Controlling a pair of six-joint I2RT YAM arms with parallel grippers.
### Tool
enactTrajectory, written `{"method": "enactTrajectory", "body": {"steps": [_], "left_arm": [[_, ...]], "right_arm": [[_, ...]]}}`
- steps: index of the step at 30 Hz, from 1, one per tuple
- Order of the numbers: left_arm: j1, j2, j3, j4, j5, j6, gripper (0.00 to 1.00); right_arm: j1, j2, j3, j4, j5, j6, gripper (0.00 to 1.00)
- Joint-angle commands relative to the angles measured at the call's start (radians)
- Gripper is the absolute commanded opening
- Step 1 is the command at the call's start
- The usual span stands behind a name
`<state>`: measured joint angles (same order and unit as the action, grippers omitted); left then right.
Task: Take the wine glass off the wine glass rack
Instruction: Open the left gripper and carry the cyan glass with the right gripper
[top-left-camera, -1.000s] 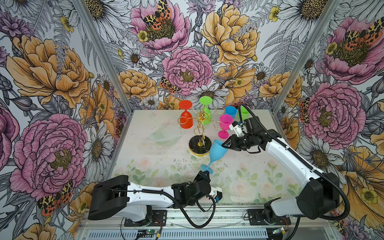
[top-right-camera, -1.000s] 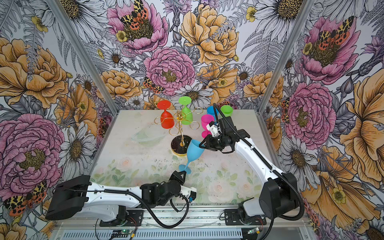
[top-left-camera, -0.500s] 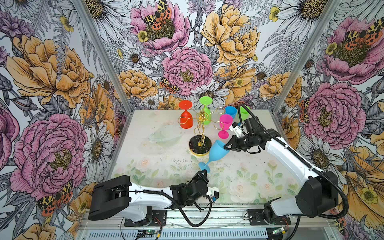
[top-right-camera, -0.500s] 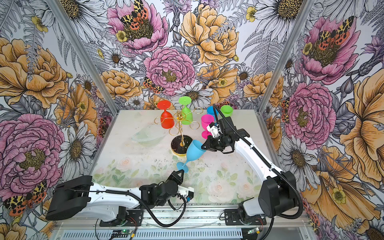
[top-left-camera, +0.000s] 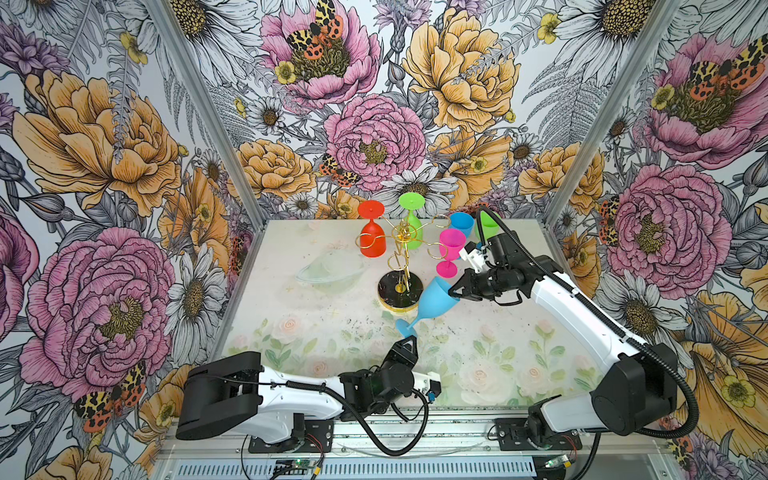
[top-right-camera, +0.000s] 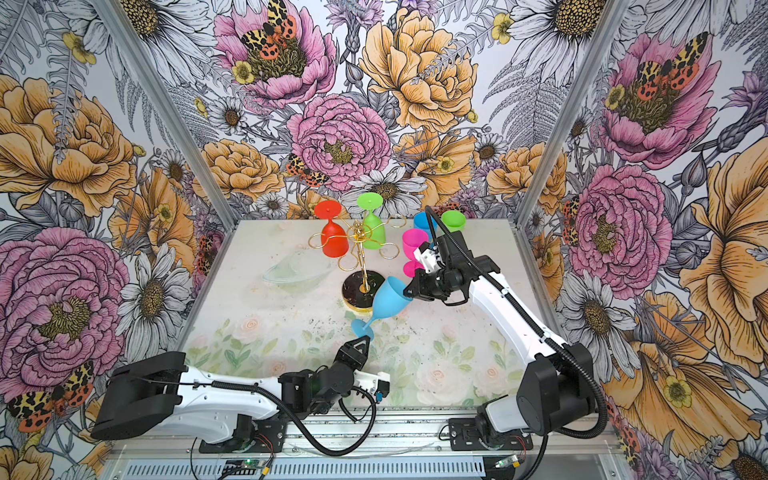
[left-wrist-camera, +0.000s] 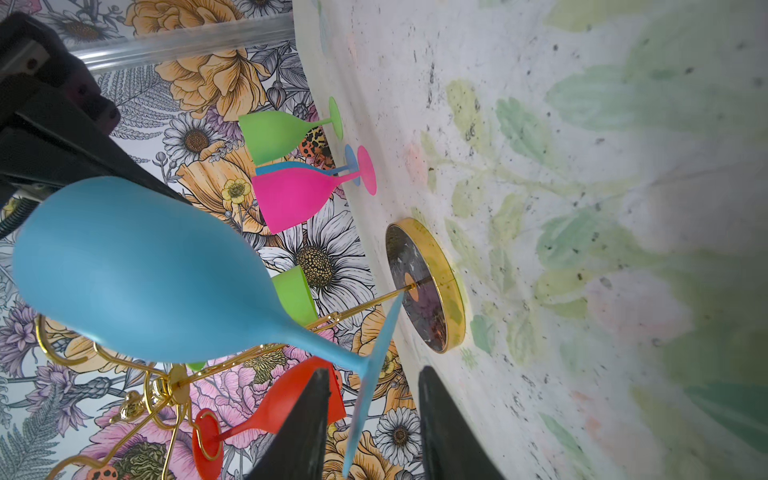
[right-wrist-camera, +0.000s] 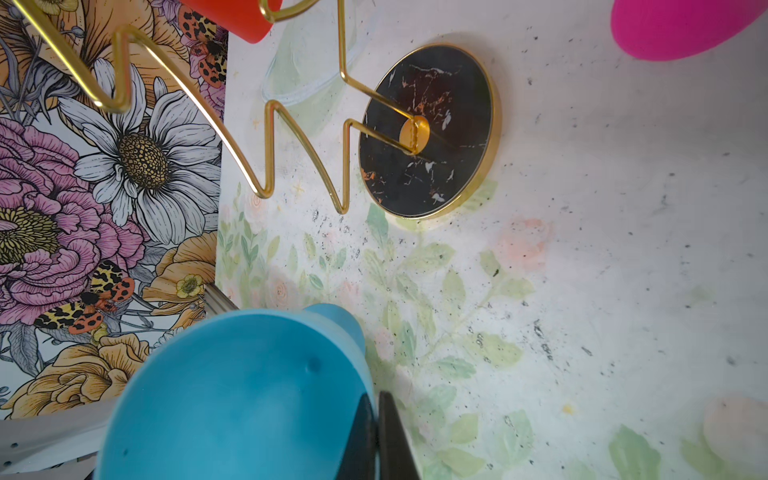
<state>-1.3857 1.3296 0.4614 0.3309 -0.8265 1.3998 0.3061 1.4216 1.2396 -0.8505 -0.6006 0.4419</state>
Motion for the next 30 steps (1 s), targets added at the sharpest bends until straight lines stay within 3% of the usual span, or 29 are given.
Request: {"method": "enactTrajectory", "body": {"steps": [1, 3, 9, 12, 15, 22, 27, 30], "left_arm": [[-0.028, -0.027, 0.02, 0.022, -0.071, -0.188, 0.44], [-0.044, -0.029, 0.053, 0.006, -0.12, -0.296, 0.58], [-0.052, -0.015, 0.186, -0.211, -0.284, -0.742, 0.77], [-0.055, -0.015, 0.256, -0.4, -0.333, -1.002, 0.81], [-0.054, -0.022, 0.323, -0.593, -0.308, -1.249, 0.81], [-0.017, -0.094, 0.358, -0.727, -0.172, -1.467, 0.82], [0.11, -0.257, 0.311, -0.742, 0.024, -1.581, 0.83], [0.176, -0.358, 0.263, -0.749, 0.064, -1.618, 0.85]], "right_arm": [[-0.018, -0.024, 0.04, 0.004, 0.106, -0.025, 0.0], [-0.028, -0.034, 0.048, -0.003, 0.165, -0.038, 0.0], [-0.053, -0.035, 0.09, -0.064, 0.396, -0.091, 0.0], [-0.058, -0.026, 0.114, -0.1, 0.522, -0.124, 0.0], [-0.07, -0.009, 0.134, -0.117, 0.607, -0.151, 0.0], [-0.107, 0.079, 0.201, -0.118, 0.722, -0.179, 0.0], [-0.119, 0.155, 0.276, -0.116, 0.766, -0.186, 0.0], [-0.128, 0.215, 0.333, -0.114, 0.806, -0.189, 0.0]]}}
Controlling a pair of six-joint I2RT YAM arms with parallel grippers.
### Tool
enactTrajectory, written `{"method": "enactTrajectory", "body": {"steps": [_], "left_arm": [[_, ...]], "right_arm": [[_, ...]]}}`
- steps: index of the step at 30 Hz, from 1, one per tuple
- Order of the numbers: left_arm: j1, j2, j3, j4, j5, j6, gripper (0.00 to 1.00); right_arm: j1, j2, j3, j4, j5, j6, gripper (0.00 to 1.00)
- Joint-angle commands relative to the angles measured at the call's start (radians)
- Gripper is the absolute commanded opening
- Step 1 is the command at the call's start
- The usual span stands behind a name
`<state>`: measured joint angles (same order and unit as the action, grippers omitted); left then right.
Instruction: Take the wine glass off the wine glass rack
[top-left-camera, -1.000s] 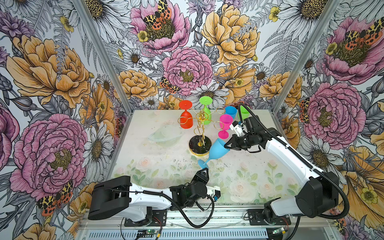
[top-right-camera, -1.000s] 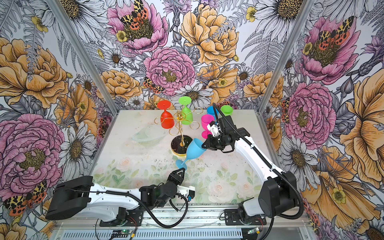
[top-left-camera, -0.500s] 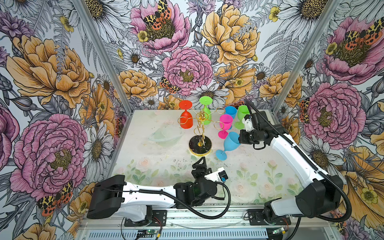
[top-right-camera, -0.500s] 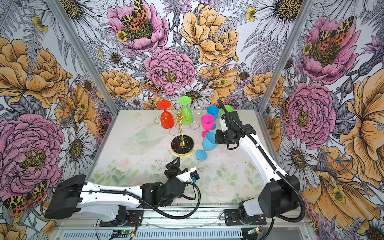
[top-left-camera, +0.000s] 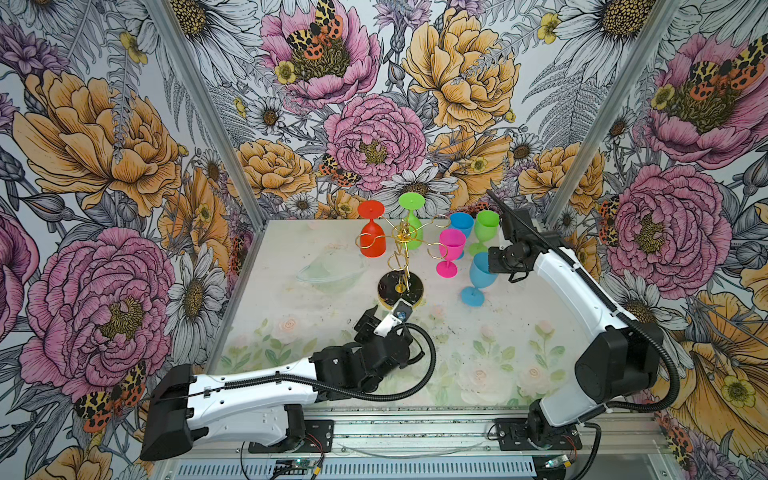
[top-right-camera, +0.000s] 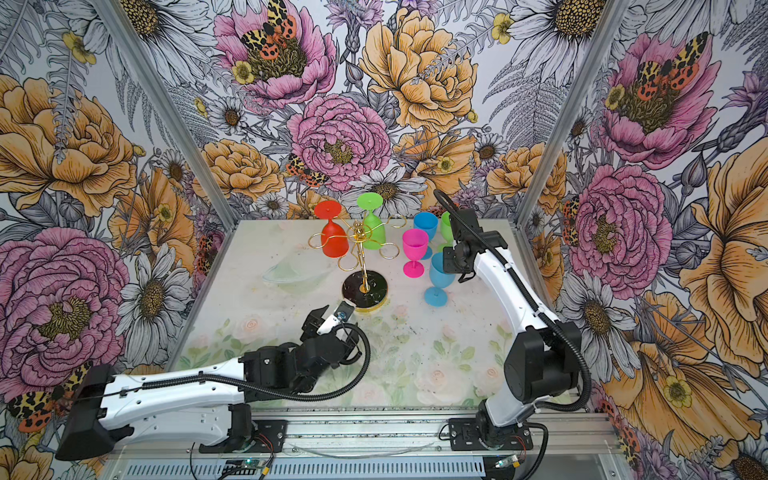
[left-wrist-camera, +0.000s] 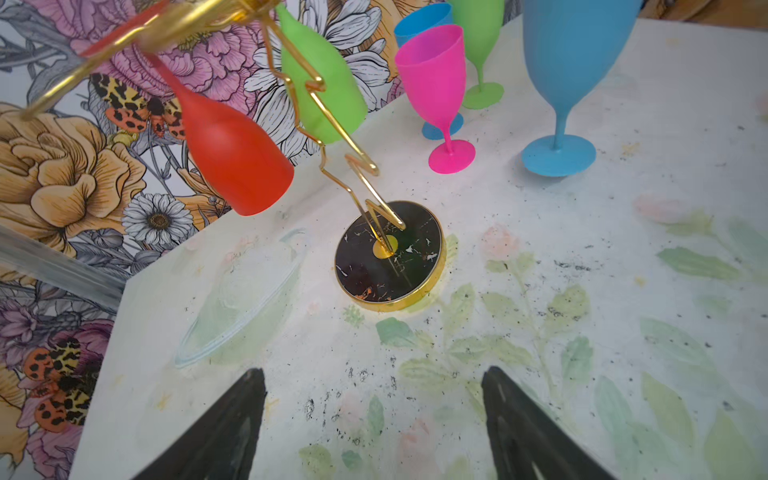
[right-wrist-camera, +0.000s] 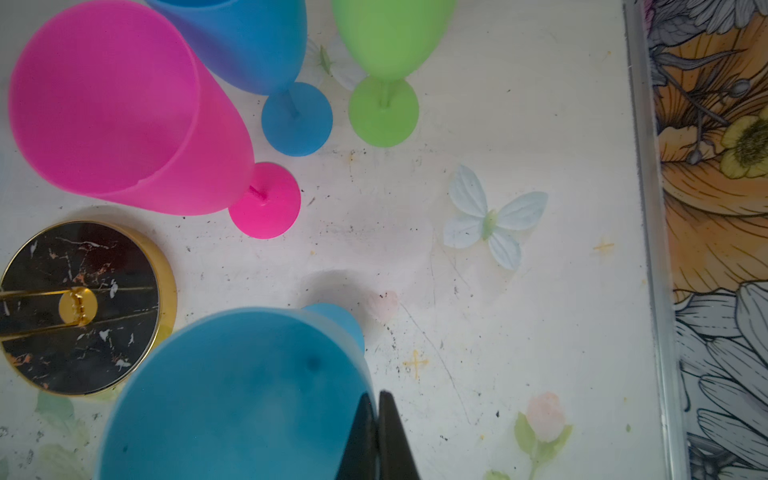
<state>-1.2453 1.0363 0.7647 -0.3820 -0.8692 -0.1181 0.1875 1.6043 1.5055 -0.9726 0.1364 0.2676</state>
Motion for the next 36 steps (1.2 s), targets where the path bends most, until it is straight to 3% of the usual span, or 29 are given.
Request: {"method": "enactTrajectory", "body": {"steps": [1, 10, 20, 36], "left_arm": [[0.055, -0.095, -0.055, -0.043, 0.116, -0.105, 0.85], [0.222, -0.245, -0.099, -0.111, 0.224, -0.12, 0.91], [0.398, -0.252, -0.093, -0.127, 0.354, -0.067, 0.92], [0.513, -0.224, -0.036, -0.126, 0.43, 0.003, 0.93]], "right_arm": [[-0.012, 0.053, 0.085, 0.008, 0.081, -0.018, 0.0], [-0.033, 0.242, 0.278, 0.014, 0.083, -0.022, 0.0], [-0.04, 0.395, 0.433, 0.016, 0.104, -0.026, 0.0], [-0.05, 0.464, 0.479, 0.023, 0.072, -0.016, 0.0]]}}
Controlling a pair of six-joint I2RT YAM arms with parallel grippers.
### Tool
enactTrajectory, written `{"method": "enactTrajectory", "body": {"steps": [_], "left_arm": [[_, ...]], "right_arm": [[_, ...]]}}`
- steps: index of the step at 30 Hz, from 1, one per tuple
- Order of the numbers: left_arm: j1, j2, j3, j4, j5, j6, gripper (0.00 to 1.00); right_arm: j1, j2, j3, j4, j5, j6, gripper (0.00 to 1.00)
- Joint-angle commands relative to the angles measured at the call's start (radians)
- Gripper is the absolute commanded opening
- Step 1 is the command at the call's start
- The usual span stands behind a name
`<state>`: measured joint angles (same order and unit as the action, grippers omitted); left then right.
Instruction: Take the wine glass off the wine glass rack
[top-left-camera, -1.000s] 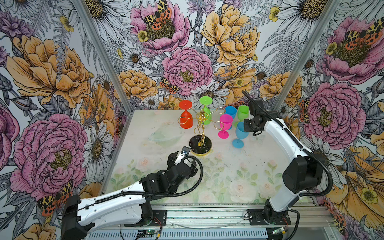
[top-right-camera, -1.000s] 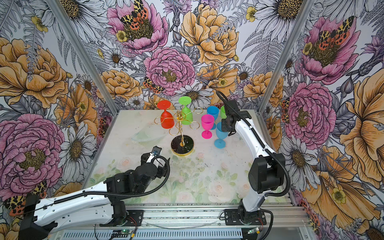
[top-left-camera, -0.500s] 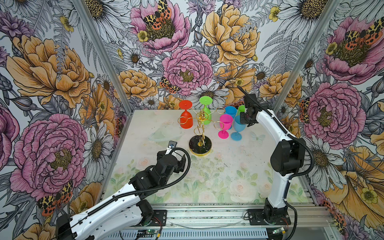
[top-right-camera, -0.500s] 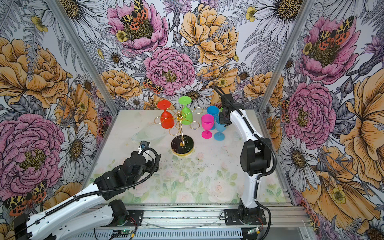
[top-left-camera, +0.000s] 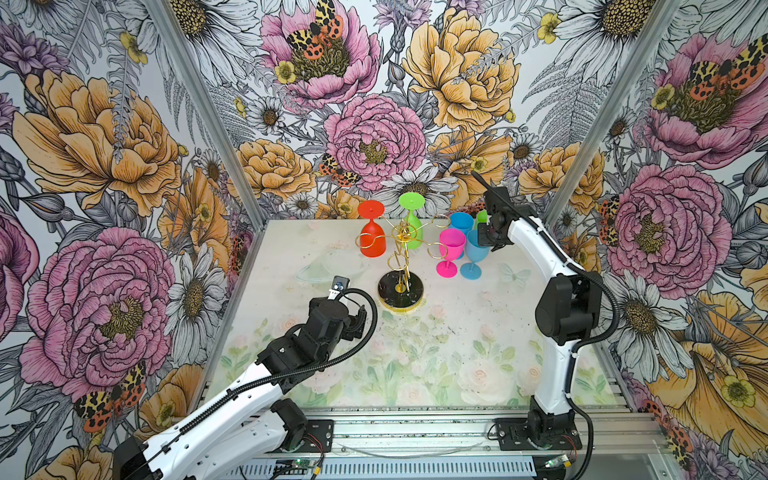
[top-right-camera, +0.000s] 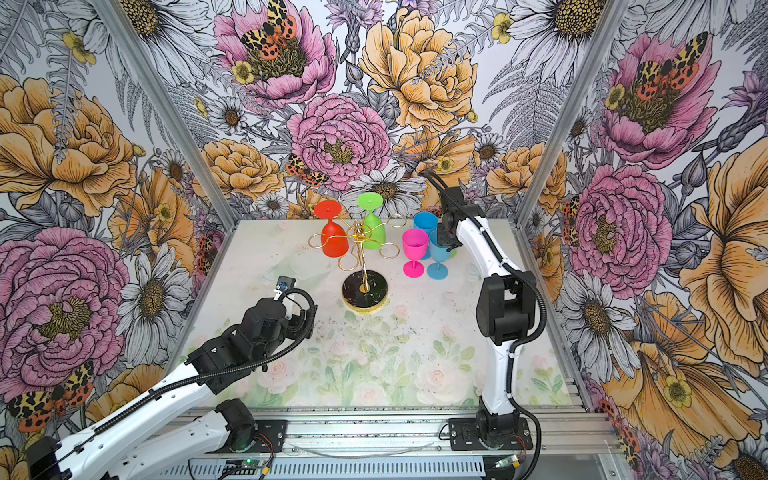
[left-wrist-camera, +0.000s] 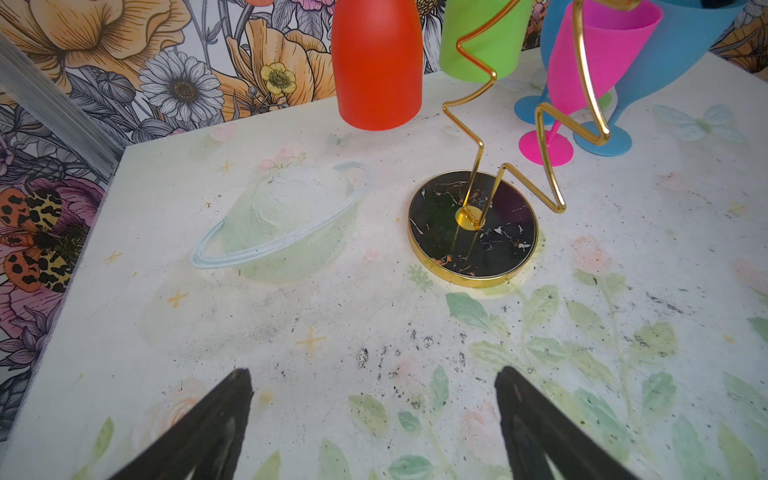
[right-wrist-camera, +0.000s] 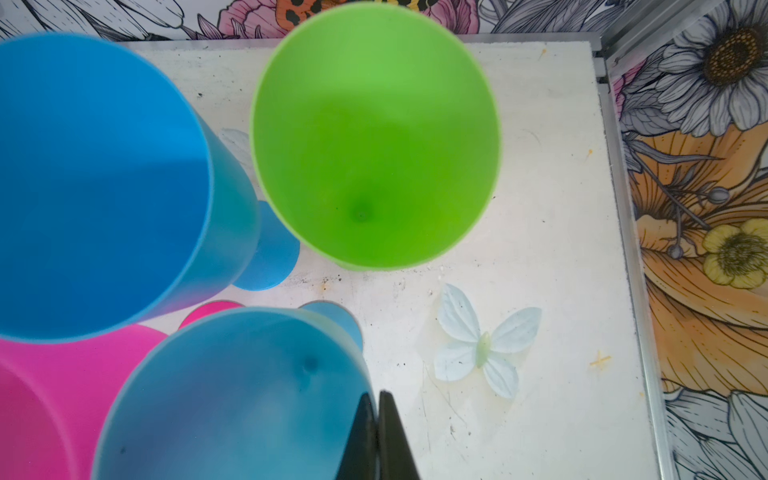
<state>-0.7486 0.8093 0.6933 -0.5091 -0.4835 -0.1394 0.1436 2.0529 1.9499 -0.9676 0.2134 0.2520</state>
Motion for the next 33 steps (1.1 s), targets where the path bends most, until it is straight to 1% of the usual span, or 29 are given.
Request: {"method": "enactTrajectory", "body": {"steps": [1, 2, 6, 13, 17, 20, 21, 22, 24, 26, 27, 29, 30, 31, 33], "left_arm": [[0.021, 0.005, 0.035, 0.001, 0.048, 0.024, 0.93], [0.024, 0.008, 0.035, 0.001, 0.049, 0.023, 0.93], [0.031, 0.014, 0.037, 0.001, 0.054, 0.021, 0.93], [0.038, 0.021, 0.038, 0.0, 0.069, 0.023, 0.93], [0.044, 0.018, 0.037, -0.001, 0.077, 0.02, 0.93], [0.049, 0.016, 0.034, -0.001, 0.085, 0.019, 0.94], [0.05, 0.017, 0.037, -0.001, 0.088, 0.02, 0.94], [0.053, 0.018, 0.037, 0.0, 0.092, 0.021, 0.94], [0.061, 0.019, 0.04, 0.0, 0.103, 0.02, 0.94], [0.07, 0.021, 0.041, 0.001, 0.119, 0.019, 0.94], [0.075, 0.021, 0.043, 0.003, 0.128, 0.019, 0.94], [0.084, 0.024, 0.043, 0.004, 0.145, 0.018, 0.94], [0.087, 0.026, 0.045, 0.007, 0.152, 0.018, 0.94], [0.092, 0.028, 0.045, 0.009, 0.162, 0.018, 0.94], [0.101, 0.032, 0.047, 0.013, 0.179, 0.02, 0.94]], "right_arm": [[-0.008, 0.013, 0.032, 0.018, -0.009, 0.002, 0.0], [-0.007, 0.011, 0.031, 0.018, -0.011, 0.002, 0.01], [-0.007, 0.007, 0.027, 0.017, -0.023, 0.003, 0.13], [-0.008, -0.014, 0.026, 0.017, -0.041, 0.012, 0.19], [-0.007, -0.054, 0.022, 0.017, -0.021, 0.013, 0.28], [-0.008, -0.095, 0.025, 0.017, -0.006, 0.008, 0.37], [-0.009, -0.111, 0.028, 0.016, -0.009, 0.009, 0.41], [-0.009, -0.125, 0.033, 0.017, -0.019, 0.009, 0.47], [-0.009, -0.151, 0.044, 0.017, -0.046, 0.011, 0.54], [-0.012, -0.17, 0.06, 0.017, -0.108, 0.02, 0.6], [-0.013, -0.179, 0.072, 0.017, -0.162, 0.022, 0.62], [-0.015, -0.182, 0.099, 0.018, -0.289, 0.032, 0.64], [-0.015, -0.177, 0.119, 0.019, -0.371, 0.041, 0.65], [-0.016, -0.166, 0.142, 0.02, -0.463, 0.05, 0.66], [-0.015, -0.132, 0.186, 0.021, -0.592, 0.081, 0.66]]}}
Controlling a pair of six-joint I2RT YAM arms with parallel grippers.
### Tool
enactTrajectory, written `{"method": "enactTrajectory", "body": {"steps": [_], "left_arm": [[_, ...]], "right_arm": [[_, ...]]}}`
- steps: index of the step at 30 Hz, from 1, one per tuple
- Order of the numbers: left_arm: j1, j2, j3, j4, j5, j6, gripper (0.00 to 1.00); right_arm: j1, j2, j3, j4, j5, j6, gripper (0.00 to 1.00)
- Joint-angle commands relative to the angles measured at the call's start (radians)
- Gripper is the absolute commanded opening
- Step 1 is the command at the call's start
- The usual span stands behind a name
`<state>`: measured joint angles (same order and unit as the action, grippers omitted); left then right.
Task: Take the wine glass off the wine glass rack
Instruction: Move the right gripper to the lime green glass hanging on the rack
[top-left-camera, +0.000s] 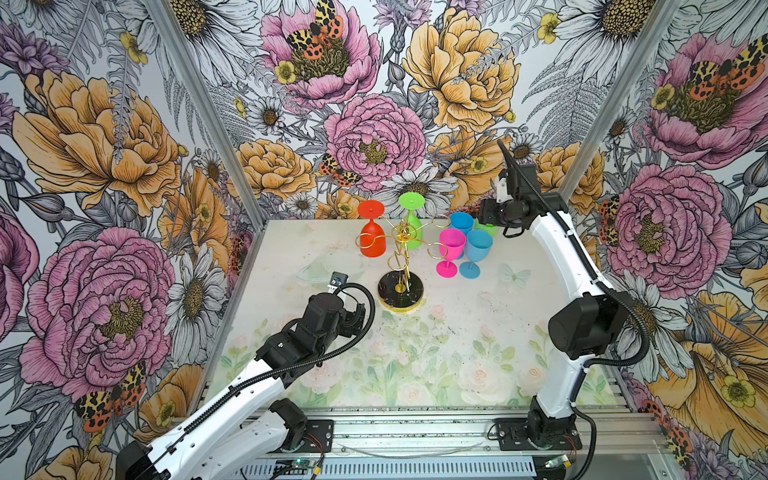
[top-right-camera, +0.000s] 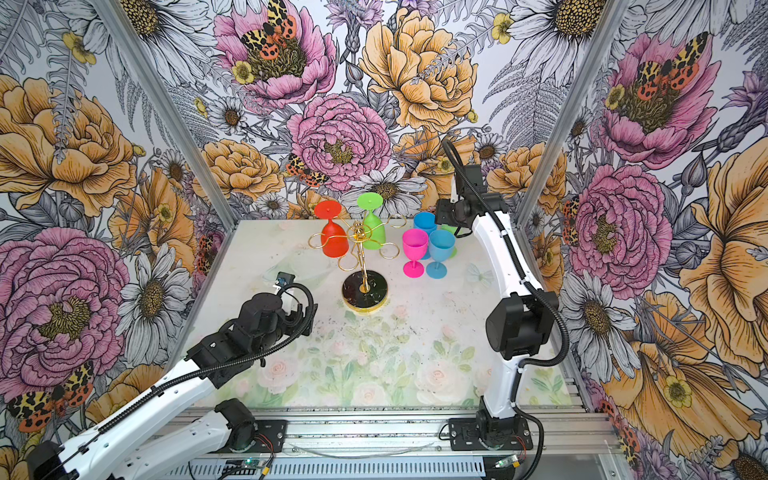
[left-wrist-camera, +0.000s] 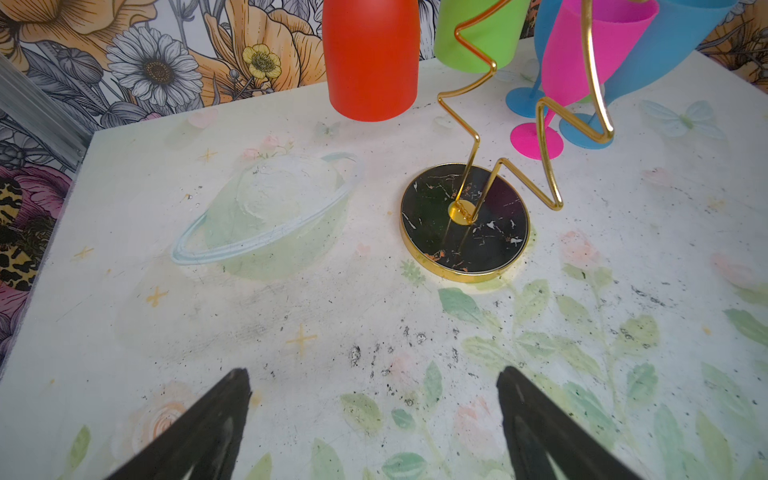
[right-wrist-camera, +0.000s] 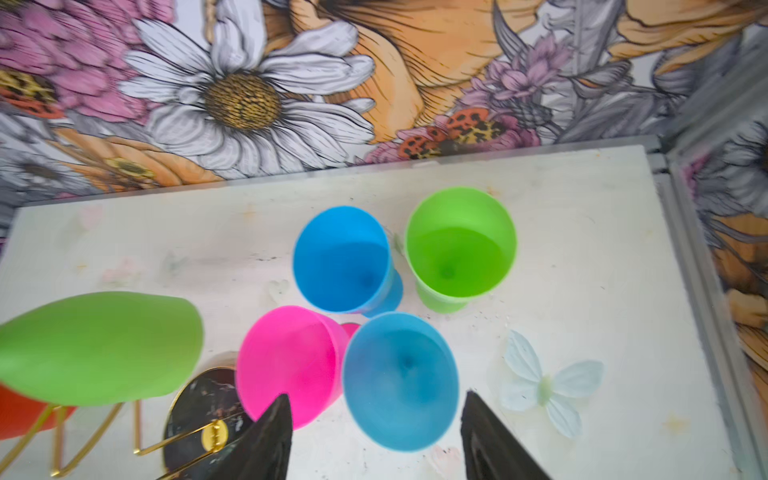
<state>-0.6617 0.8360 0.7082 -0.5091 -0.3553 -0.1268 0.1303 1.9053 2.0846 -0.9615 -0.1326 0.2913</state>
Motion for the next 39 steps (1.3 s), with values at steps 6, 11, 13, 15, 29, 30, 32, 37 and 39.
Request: {"method": "enactTrajectory", "body": {"steps": [6, 11, 13, 15, 29, 30, 32, 37, 39], "left_arm": [[0.036, -0.003, 0.036, 0.017, 0.074, 0.01, 0.94], [0.043, -0.009, 0.031, 0.017, 0.091, -0.001, 0.94], [0.045, -0.008, 0.029, 0.016, 0.091, -0.002, 0.94], [0.045, -0.009, 0.028, 0.017, 0.091, -0.005, 0.94], [0.047, -0.02, 0.025, 0.021, 0.091, -0.002, 0.96], [0.048, -0.02, 0.025, 0.021, 0.091, -0.002, 0.96], [0.048, -0.02, 0.024, 0.021, 0.091, 0.0, 0.96], [0.049, -0.02, 0.025, 0.023, 0.091, 0.0, 0.97], [0.05, -0.021, 0.025, 0.023, 0.092, 0.002, 0.97]], "right_arm": [[0.007, 0.11, 0.178, 0.036, -0.422, 0.116, 0.65], [0.044, 0.148, 0.233, 0.083, -0.487, 0.173, 0.63], [0.062, 0.16, 0.238, 0.12, -0.514, 0.202, 0.63], [0.072, 0.177, 0.247, 0.146, -0.537, 0.229, 0.63], [0.103, 0.262, 0.294, 0.224, -0.578, 0.315, 0.6], [0.103, 0.267, 0.296, 0.234, -0.586, 0.323, 0.59], [0.104, 0.276, 0.297, 0.255, -0.601, 0.345, 0.57], [0.112, 0.296, 0.309, 0.27, -0.602, 0.364, 0.53], [0.115, 0.305, 0.317, 0.273, -0.605, 0.371, 0.53]]}}
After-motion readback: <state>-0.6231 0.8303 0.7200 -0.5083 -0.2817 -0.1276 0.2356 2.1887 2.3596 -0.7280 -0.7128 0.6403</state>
